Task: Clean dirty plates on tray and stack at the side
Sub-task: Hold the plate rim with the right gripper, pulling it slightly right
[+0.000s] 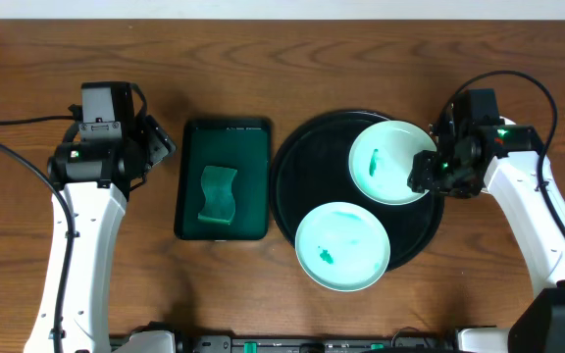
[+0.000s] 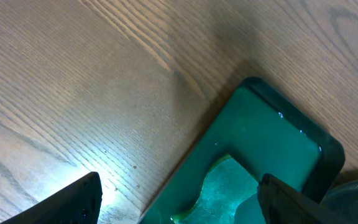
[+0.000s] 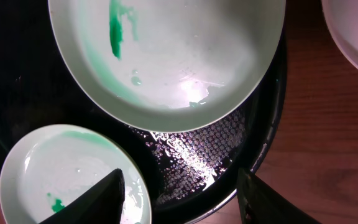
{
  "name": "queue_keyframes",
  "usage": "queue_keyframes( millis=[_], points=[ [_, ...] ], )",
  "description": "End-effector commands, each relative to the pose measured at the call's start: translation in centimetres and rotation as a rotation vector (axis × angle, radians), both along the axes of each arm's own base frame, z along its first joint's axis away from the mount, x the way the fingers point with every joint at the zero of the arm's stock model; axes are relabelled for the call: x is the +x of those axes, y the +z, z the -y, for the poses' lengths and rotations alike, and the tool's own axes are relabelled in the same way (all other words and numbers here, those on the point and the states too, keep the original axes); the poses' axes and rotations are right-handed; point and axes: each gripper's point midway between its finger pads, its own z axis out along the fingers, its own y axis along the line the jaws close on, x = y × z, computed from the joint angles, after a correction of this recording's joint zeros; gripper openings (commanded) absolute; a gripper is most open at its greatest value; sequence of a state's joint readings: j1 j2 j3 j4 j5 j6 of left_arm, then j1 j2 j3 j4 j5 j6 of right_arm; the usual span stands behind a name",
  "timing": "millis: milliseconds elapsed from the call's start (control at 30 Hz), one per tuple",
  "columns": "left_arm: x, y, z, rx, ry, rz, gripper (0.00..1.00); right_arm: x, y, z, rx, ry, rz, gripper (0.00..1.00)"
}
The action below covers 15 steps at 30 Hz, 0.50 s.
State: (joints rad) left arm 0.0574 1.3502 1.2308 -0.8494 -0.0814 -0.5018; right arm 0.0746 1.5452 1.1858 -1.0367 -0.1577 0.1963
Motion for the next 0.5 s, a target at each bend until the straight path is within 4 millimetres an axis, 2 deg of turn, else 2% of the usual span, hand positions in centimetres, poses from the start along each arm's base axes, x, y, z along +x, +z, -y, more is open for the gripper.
queue_keyframes(
  millis=[0,467],
  points=[
    [0.11,0.29,-0.24,0.001,0.014,0.007,0.8,-0.32,0.01,-0.22,0.002,0.017,-0.002,0.56],
    [0.11,0.29,-0.24,0.001,0.014,0.007,0.8,-0.69,-0.47,-0.2,0.001,0.017,-0.016,0.57]
  ],
)
